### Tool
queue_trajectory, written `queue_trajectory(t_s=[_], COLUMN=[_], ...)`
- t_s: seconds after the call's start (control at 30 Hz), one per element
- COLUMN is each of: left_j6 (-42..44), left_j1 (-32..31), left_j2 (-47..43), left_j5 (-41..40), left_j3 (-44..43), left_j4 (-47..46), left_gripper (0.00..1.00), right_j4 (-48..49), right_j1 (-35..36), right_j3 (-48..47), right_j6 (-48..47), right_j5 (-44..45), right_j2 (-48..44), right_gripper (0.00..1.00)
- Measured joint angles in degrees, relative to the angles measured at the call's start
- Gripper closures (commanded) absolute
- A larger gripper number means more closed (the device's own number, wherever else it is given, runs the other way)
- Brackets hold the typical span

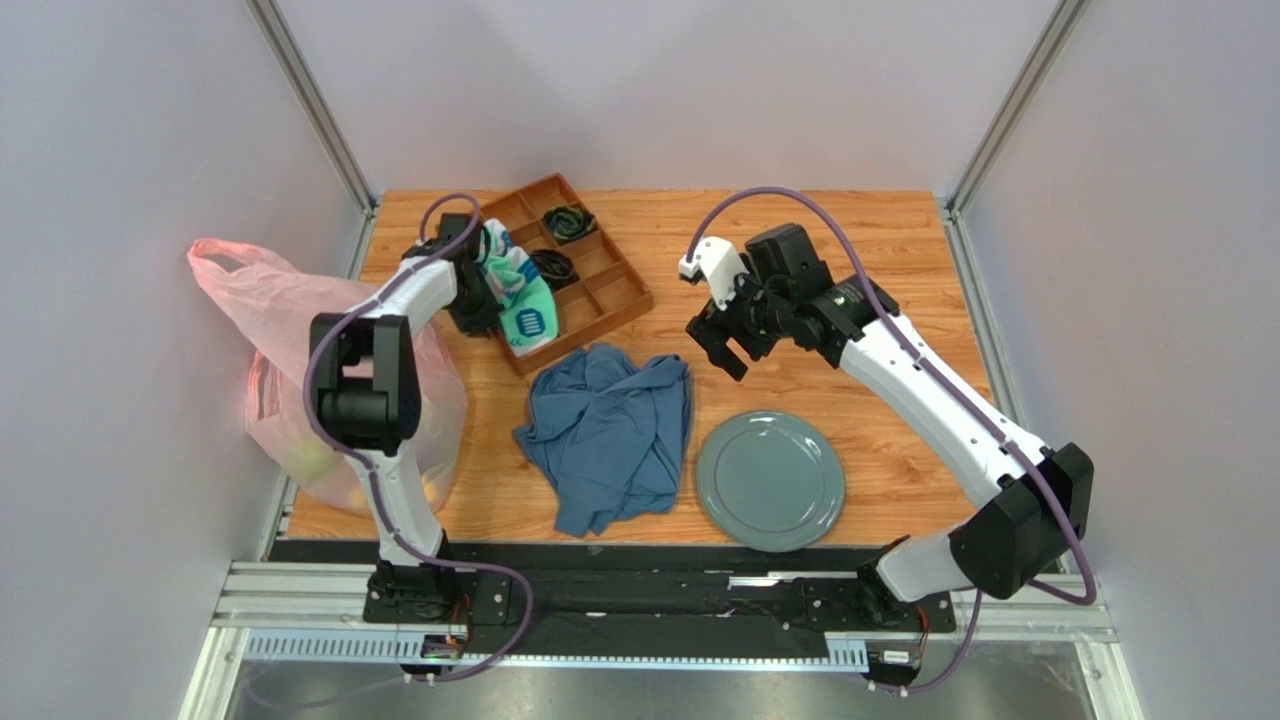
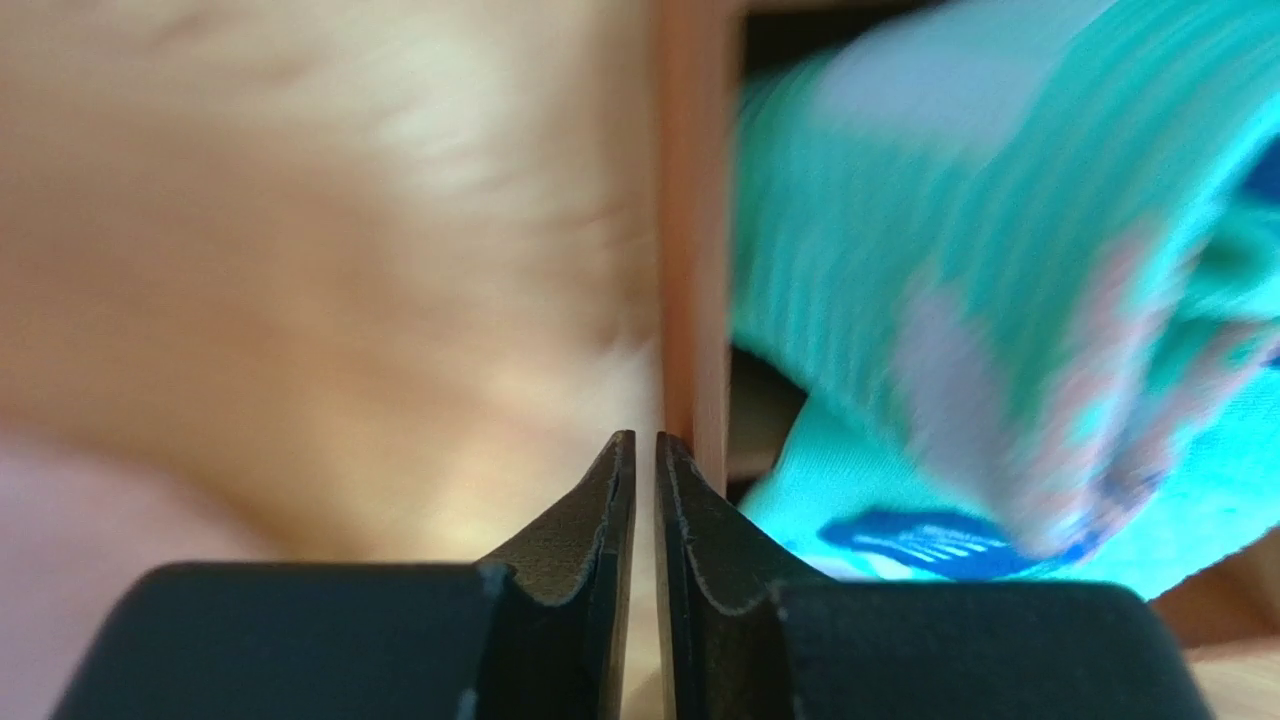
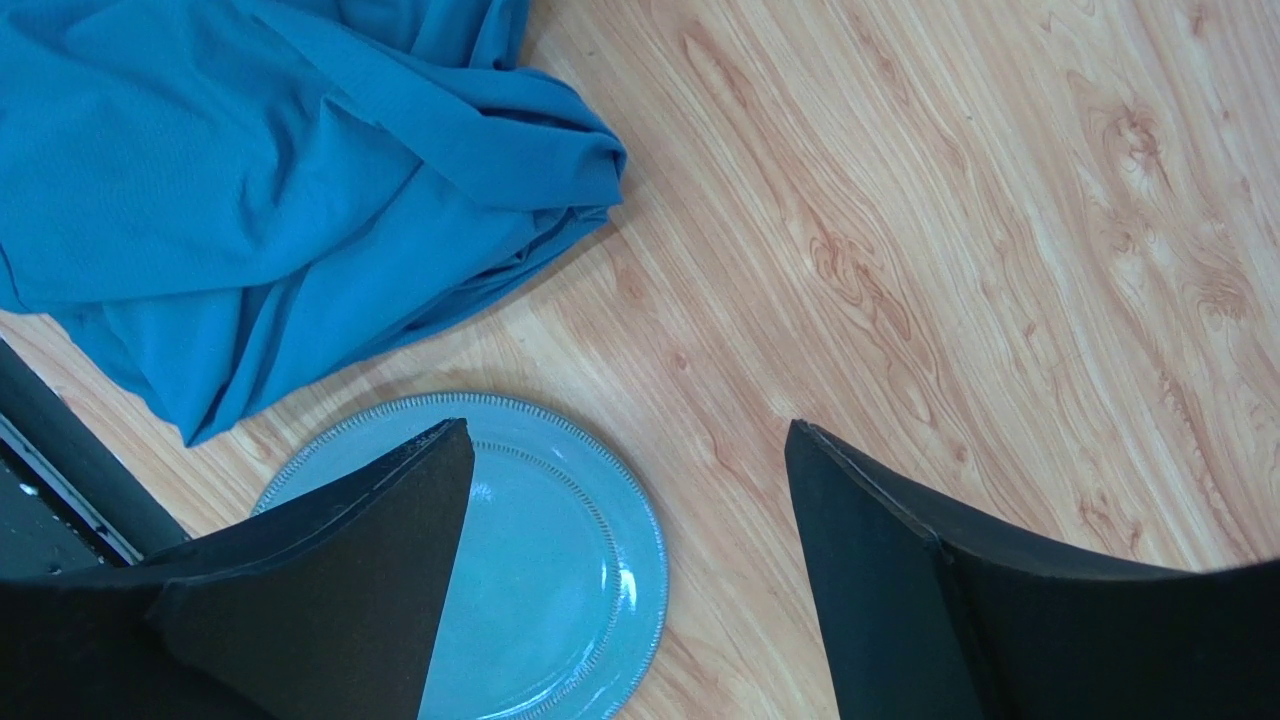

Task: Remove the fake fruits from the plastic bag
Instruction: Move the distractor to the center of the board.

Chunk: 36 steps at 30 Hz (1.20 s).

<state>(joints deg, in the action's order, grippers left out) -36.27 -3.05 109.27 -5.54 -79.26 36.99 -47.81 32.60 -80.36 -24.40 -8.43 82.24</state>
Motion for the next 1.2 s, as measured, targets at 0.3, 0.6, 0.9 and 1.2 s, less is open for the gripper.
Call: queue_trajectory(t_s=[0.3, 0.6, 0.9, 1.2], left_j6=[1.2, 2.8, 7.63, 22.1], left_j1=[-11.04, -8.7, 0.04, -6.19], left_j2=[14.01, 11.45, -5.44, -21.2], left_j5=[9.42, 16.28, 23.71, 39.28], left_j3=[-18.29, -17.88, -2.12, 12.2], left_j4=[-1.6, -8.98, -5.44, -6.34], left_gripper=[0.85, 0.85, 0.3, 0.16], right_j4=[-0.44, -2.47, -2.38, -1.57], right_j1=[0.0, 1.53, 6.43, 4.35], right_j3=[1.29, -0.17, -0.42, 1.6], right_j6=[-2.84, -4.59, -5.55, -4.98], right_j5=[0.59, -2.03, -3.17, -2.47], right_j2=[2.6, 7.26, 10.64, 7.8], right_gripper=[0.18, 0.19, 0.19, 0.17])
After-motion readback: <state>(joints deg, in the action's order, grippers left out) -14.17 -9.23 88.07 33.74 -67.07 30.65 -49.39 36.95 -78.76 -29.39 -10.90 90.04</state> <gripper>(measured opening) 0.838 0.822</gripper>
